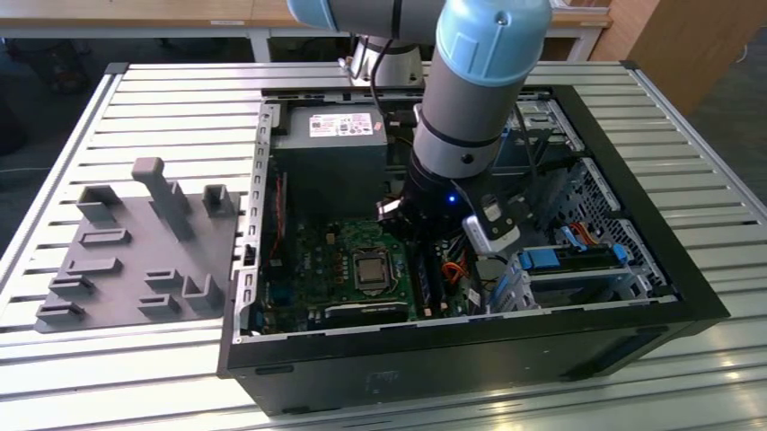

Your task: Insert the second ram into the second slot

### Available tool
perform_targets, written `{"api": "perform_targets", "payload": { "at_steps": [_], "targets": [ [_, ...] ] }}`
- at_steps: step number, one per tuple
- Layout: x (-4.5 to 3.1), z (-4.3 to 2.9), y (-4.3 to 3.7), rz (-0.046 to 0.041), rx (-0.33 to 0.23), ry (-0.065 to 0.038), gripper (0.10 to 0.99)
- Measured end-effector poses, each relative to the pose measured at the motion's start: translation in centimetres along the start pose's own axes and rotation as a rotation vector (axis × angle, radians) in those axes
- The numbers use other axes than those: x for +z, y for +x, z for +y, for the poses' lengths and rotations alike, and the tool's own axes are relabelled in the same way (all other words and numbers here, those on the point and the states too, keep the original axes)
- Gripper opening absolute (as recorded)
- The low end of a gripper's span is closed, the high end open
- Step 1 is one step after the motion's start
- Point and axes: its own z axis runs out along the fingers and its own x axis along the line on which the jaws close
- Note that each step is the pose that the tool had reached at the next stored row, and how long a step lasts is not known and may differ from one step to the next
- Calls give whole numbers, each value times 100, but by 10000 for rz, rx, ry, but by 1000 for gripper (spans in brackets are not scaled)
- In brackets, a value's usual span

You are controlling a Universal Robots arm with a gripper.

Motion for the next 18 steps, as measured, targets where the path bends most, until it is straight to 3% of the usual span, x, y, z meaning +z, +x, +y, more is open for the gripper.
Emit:
{"api": "perform_targets", "payload": {
  "at_steps": [14,15,18],
  "targets": [
    [23,-1,-1,0,0,6,145],
    [22,0,-1,-1,0,4,204],
    [1,0,0,1,0,6,204]
  ]
}}
